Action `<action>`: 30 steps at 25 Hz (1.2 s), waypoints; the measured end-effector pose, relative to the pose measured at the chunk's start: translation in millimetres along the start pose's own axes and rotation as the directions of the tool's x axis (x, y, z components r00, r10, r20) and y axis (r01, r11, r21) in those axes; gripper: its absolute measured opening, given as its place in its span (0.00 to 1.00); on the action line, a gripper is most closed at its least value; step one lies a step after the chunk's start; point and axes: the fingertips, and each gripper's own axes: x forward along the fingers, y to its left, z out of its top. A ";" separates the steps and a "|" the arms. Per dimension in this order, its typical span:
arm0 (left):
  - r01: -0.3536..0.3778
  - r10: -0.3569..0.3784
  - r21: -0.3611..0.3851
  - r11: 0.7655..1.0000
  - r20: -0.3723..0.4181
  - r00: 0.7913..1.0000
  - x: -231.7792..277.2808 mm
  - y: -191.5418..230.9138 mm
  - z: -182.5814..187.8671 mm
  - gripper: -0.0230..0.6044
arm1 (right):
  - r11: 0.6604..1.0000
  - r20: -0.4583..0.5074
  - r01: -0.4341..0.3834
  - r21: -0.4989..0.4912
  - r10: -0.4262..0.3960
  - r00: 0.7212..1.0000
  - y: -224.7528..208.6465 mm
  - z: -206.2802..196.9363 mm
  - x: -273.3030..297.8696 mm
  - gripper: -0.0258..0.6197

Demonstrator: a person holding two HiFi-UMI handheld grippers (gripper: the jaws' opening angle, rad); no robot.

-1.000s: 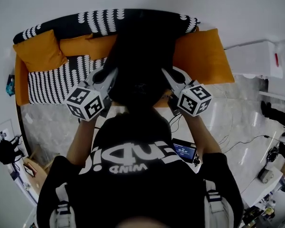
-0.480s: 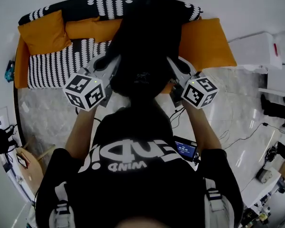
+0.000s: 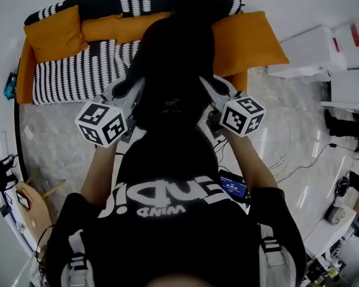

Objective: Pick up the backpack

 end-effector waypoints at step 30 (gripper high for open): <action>-0.180 0.179 -0.003 0.984 0.094 0.979 -18.8 -193.3 -109.4 0.05 | 0.979 -0.055 -0.105 -0.172 0.097 0.994 -17.0 -78.0 -186.2 0.08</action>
